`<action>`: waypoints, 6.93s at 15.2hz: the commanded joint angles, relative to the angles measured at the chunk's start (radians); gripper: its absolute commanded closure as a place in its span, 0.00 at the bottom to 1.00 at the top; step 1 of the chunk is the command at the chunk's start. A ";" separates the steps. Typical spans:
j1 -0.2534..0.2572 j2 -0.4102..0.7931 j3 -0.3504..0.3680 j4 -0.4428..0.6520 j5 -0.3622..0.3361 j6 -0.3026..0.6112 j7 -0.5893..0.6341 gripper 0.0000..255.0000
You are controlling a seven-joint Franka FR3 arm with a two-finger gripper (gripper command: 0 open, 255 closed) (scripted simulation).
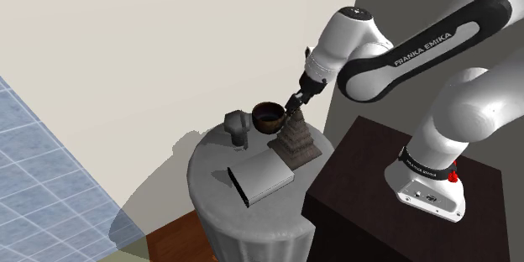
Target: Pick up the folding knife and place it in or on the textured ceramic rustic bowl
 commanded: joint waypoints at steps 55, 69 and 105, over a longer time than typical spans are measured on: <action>-1.885 -0.213 1.805 0.541 -0.317 0.701 0.721 1.00; -1.733 -0.031 1.631 0.492 -0.342 0.566 0.645 1.00; -2.303 0.201 1.782 0.413 -0.592 0.706 0.397 1.00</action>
